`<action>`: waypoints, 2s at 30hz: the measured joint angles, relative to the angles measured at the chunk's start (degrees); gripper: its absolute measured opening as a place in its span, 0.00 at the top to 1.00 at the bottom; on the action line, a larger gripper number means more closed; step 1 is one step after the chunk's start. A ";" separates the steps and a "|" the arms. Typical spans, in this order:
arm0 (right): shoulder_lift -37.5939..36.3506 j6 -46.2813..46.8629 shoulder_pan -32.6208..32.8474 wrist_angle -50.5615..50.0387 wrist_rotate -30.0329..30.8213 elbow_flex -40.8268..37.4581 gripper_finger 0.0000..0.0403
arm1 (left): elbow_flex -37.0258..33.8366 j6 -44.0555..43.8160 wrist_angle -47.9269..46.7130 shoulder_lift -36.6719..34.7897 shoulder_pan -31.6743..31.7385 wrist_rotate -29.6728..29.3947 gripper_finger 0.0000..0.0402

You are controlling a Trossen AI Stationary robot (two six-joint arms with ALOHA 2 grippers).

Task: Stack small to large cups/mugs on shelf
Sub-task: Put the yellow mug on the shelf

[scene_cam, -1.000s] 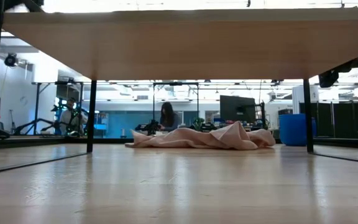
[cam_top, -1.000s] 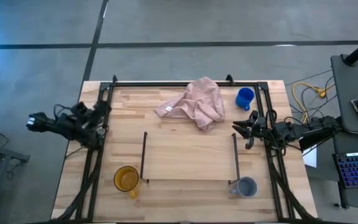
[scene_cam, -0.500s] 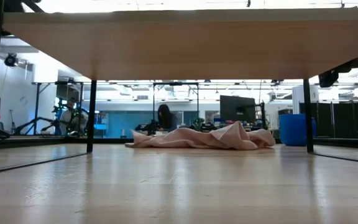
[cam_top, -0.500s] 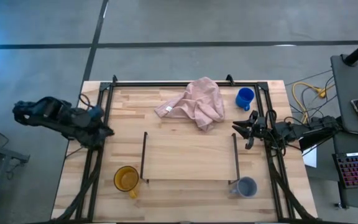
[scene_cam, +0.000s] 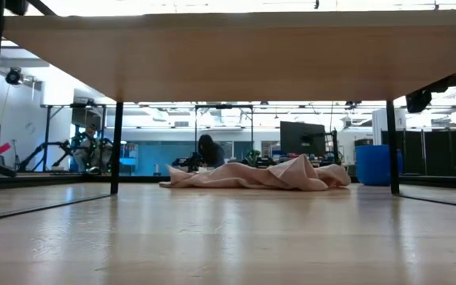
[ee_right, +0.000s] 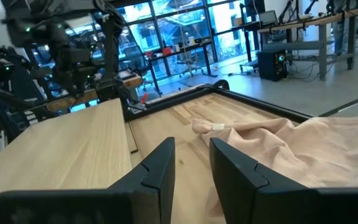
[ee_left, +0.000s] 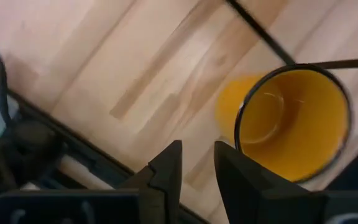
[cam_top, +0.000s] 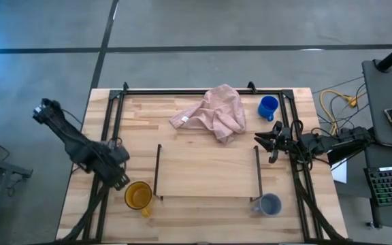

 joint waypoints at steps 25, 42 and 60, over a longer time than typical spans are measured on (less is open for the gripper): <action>-0.02 -0.42 0.00 -0.02 0.04 0.00 0.77 | 0.78 -12.98 9.67 16.52 -4.55 1.11 0.57; -0.02 -0.51 0.00 -0.04 0.07 0.02 0.77 | -4.11 -17.44 14.88 16.19 -4.52 1.57 0.57; 0.04 -0.46 0.00 -0.07 0.07 0.02 0.77 | -6.40 -20.51 17.12 16.50 -4.47 1.57 0.73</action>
